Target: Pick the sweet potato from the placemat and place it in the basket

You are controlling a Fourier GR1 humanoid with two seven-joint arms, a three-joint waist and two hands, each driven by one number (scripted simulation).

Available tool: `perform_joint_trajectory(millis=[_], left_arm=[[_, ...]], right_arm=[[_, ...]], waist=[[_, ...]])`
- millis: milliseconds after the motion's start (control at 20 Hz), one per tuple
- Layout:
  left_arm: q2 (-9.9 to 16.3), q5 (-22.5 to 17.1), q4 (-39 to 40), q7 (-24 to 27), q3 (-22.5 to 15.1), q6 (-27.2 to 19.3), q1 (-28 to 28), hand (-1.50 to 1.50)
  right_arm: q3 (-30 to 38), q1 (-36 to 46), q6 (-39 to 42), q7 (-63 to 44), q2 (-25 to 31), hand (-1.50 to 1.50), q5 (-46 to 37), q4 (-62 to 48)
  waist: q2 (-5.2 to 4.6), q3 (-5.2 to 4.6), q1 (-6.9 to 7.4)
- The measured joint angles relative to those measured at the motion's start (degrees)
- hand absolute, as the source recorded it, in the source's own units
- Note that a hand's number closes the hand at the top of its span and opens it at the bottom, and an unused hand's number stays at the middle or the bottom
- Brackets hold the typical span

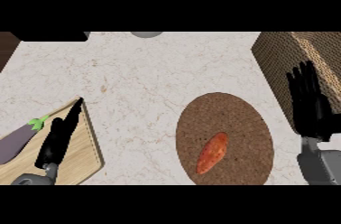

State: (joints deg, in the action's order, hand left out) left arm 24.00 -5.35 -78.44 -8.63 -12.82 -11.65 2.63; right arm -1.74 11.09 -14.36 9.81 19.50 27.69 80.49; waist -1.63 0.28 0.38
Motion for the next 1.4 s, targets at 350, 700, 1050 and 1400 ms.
perform_joint_trajectory(millis=[350,700,1050,1400], left_arm=[[1.40,0.03,-1.17,-2.94,3.12,-0.58,0.76,0.00],[0.75,-0.95,-2.36,-5.08,3.41,-0.08,1.73,0.00],[0.62,-0.77,-3.84,-5.34,3.98,-0.07,4.47,0.00],[0.65,-0.71,-3.97,-5.04,4.36,0.46,6.04,0.00]], right_arm=[[0.12,-8.05,10.51,18.59,-5.68,1.50,1.14,2.45],[-10.36,-12.55,0.16,36.28,-16.04,-1.50,-11.48,11.64],[-14.12,-23.91,-18.32,27.31,-11.60,-1.50,-28.04,14.97],[-17.06,-36.24,-16.56,10.95,4.89,-1.50,-41.10,20.98]], waist=[[1.78,-0.15,-1.08],[2.14,-0.31,-1.81],[2.15,-0.72,-3.31],[1.67,-1.02,-2.97]])
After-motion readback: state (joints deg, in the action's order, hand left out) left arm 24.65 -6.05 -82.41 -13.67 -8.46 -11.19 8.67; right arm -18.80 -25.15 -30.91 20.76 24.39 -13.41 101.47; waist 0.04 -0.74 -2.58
